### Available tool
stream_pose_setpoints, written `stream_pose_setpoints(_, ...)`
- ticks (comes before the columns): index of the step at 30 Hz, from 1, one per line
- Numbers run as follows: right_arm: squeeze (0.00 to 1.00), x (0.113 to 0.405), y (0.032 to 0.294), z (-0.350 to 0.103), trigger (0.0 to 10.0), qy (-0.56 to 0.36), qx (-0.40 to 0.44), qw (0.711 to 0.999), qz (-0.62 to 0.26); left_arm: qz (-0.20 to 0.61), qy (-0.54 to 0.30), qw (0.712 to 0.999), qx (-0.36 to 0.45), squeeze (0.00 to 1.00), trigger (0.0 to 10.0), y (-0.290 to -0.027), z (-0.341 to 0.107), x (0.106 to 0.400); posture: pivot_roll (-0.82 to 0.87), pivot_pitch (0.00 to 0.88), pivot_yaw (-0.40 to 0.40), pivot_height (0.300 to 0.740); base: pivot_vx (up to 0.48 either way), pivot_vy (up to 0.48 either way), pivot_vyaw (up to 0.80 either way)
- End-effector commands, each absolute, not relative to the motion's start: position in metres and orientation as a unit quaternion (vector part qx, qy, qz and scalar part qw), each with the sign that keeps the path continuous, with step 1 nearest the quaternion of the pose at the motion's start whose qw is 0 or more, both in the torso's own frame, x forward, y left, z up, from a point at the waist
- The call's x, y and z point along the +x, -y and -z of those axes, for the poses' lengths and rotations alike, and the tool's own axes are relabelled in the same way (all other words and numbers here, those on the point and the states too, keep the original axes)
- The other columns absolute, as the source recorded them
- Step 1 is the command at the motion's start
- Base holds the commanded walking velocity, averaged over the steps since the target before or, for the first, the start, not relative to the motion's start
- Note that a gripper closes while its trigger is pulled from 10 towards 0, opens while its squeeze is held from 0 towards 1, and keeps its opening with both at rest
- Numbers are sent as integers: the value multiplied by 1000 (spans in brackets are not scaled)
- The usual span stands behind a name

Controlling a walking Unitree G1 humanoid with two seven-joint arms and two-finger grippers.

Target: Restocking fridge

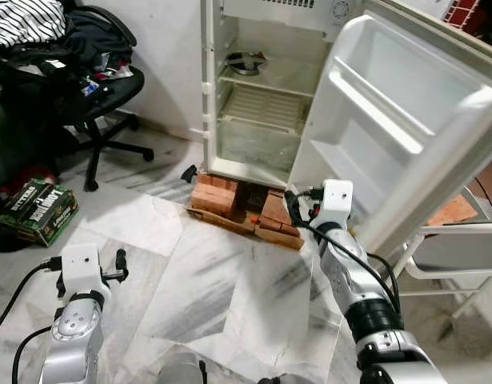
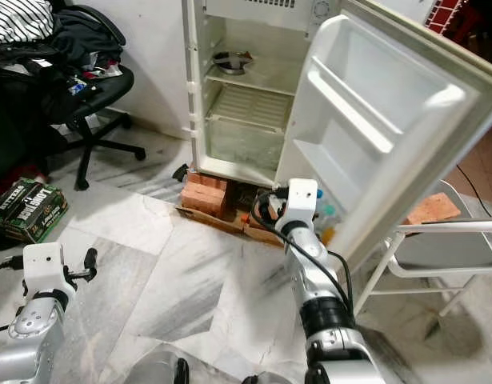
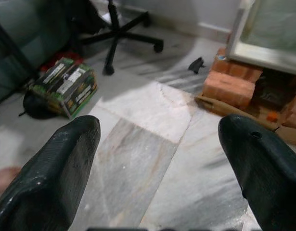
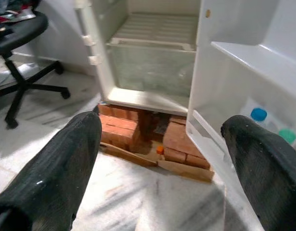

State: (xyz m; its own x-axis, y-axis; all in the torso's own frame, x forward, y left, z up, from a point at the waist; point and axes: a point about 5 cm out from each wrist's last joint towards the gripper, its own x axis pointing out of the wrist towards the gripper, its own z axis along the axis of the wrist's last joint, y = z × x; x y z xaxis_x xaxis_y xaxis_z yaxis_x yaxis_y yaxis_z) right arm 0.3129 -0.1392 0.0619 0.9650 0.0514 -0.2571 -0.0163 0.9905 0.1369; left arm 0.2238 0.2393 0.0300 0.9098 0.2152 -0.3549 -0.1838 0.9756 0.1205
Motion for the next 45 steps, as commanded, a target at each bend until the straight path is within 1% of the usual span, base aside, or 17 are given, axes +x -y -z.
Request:
stream_pose_setpoints(1, 0, 315, 144, -70, 10000, -118, 69, 991, -8, -73, -154, 984, 47, 0, 10000, -230, -42, 233, 200, 0, -56, 740, 326, 0, -563)
stream_pose_setpoints(6, 0, 320, 141, -78, 10000, -100, 73, 992, -11, -63, -147, 986, 51, 0, 10000, -230, -43, 233, 197, 1, -53, 740, 379, 0, -800)
stream_pose_setpoints(15, 0, 321, 127, -82, 10000, -93, 68, 993, -37, -62, -139, 987, 52, 0, 10000, -232, -43, 231, 208, 2, -64, 740, 440, 0, 0)
stream_pose_setpoints(23, 0, 323, 126, -87, 10000, -80, 66, 994, -41, -65, -148, 985, 57, 0, 10000, -229, -39, 228, 205, 5, -65, 740, 433, 0, 0)
stream_pose_setpoints(27, 0, 323, 127, -86, 10000, -82, 64, 994, -40, -74, -159, 983, 54, 0, 10000, -230, -36, 229, 203, 7, -65, 740, 0, 0, 0)
stream_pose_setpoints(31, 0, 322, 126, -85, 10000, -83, 66, 993, -43, -67, -150, 985, 58, 0, 10000, -230, -38, 230, 203, 7, -66, 740, 0, 0, -613)
stream_pose_setpoints(36, 0, 321, 124, -85, 10000, -85, 69, 993, -51, -66, -148, 985, 59, 0, 10000, -229, -38, 229, 205, 4, -70, 740, 0, 0, 0)
stream_pose_setpoints(41, 0, 320, 124, -83, 10000, -89, 72, 992, -60, -66, -147, 985, 59, 0, 10000, -227, -38, 230, 205, 1, -70, 740, 0, -293, 0)
stream_pose_setpoints(45, 0, 318, 119, -81, 10000, -98, 81, 988, -84, -63, -146, 985, 60, 0, 10000, -228, -39, 230, 204, 0, -69, 740, 0, -480, 0)
